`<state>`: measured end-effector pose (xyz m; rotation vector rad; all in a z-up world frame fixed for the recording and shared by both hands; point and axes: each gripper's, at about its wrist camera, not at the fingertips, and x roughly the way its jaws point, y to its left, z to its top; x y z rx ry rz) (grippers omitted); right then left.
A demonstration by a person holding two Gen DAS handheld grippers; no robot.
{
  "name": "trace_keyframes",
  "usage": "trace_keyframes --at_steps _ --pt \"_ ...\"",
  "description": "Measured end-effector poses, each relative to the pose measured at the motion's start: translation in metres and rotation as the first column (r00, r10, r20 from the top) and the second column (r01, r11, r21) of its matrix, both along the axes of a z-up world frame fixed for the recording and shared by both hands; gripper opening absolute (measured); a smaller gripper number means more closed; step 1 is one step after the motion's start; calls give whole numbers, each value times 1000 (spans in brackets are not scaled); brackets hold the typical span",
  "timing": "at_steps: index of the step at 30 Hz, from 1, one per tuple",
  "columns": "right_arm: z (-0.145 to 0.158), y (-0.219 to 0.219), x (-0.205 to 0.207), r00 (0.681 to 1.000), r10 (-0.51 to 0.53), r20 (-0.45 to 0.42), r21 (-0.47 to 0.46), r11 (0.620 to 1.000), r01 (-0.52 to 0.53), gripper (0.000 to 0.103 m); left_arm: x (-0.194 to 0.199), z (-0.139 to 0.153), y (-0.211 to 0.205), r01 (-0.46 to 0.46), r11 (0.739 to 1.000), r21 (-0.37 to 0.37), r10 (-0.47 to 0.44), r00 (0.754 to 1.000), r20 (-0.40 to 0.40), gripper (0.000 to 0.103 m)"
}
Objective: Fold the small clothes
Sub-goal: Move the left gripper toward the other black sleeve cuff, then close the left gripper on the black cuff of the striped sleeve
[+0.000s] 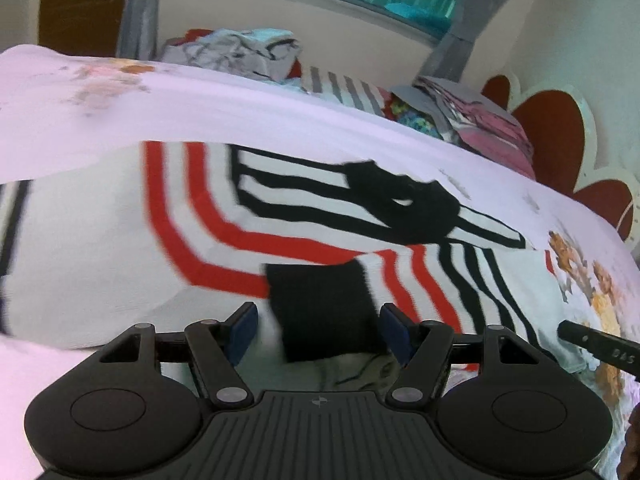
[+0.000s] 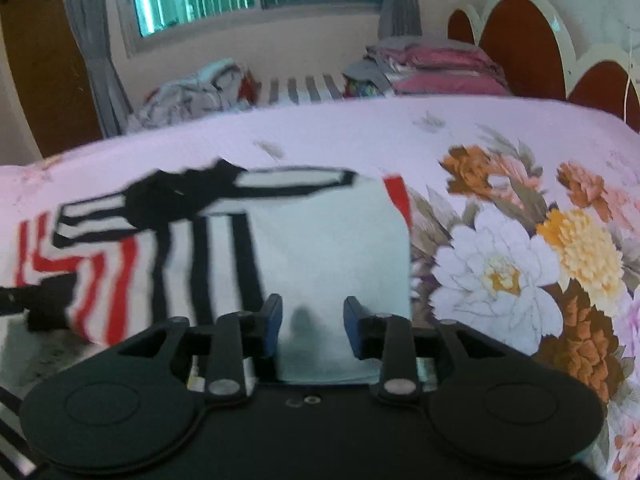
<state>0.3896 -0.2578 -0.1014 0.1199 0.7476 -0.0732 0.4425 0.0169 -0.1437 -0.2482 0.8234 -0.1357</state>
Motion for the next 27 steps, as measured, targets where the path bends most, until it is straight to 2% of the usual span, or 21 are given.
trace_keyframes --at_steps 1,3,4,5,7,11,14,18,20,27 --pt "3 6 -2 1000 8 5 10 1000 -8 36 -6 3 9 -12 1000 -2 12 1000 3 68" --pt "10 22 -7 999 35 14 31 999 -36 35 -16 8 27 -44 999 1 44 999 9 76" --pt "12 29 -9 999 47 20 36 998 -47 37 -20 9 36 -63 998 3 63 998 11 83" --pt "16 39 -13 998 62 32 38 997 -63 43 -25 11 45 -83 997 4 83 996 16 84" --pt "22 55 -18 995 83 55 32 996 -85 55 -35 12 66 -116 993 7 116 993 19 84" --pt "30 89 -24 989 135 65 35 990 -137 57 -50 12 108 -190 982 4 190 982 5 84" --pt "33 110 -28 984 166 67 38 985 -168 61 -61 10 138 -248 969 7 248 969 -3 84" --pt "34 134 -32 978 198 67 38 979 -201 62 -74 3 178 -323 947 -6 322 946 -22 84" --pt "33 144 -33 976 210 61 43 976 -213 62 -80 -3 200 -374 927 -40 372 927 -37 84" --pt "30 168 -30 973 225 51 36 973 -226 62 -91 -26 272 -543 826 -152 537 840 -82 84"
